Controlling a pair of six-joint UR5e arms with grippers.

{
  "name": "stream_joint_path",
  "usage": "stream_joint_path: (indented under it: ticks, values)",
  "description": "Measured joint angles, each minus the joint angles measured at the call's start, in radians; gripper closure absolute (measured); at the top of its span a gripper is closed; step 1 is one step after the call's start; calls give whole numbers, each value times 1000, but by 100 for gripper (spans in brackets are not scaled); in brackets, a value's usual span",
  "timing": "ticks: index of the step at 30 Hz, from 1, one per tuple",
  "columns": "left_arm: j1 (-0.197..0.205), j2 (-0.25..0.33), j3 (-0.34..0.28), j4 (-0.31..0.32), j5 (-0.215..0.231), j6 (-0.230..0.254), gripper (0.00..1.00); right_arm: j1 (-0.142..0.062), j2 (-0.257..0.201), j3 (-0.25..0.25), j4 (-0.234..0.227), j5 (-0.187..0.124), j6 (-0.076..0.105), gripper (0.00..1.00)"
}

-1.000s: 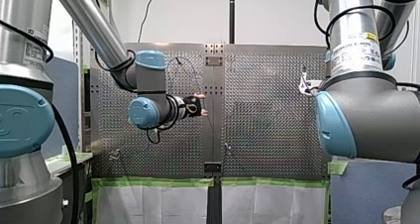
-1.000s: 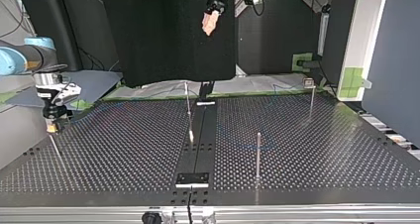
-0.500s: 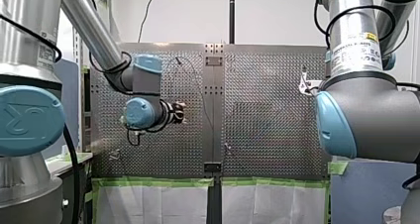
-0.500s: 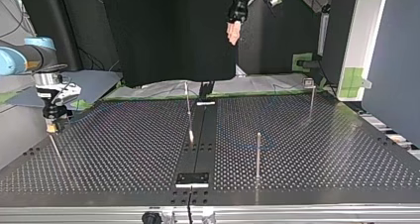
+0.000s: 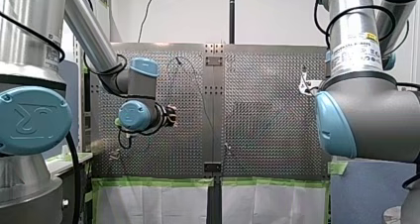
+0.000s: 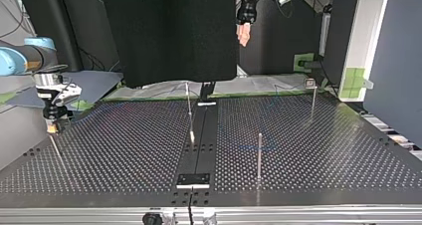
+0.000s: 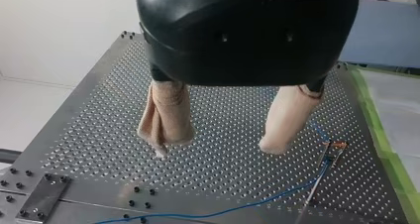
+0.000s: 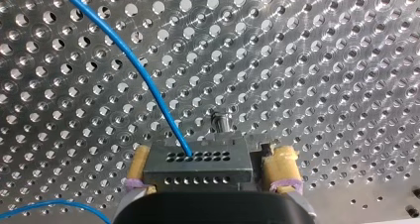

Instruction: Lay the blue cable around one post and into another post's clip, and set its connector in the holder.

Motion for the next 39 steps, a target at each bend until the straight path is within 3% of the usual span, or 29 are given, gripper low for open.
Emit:
stream_joint_path:
  ticks: [39]
  values:
    - [3, 0, 0, 27, 6, 6, 2, 0, 0, 0, 0, 0, 0, 1]
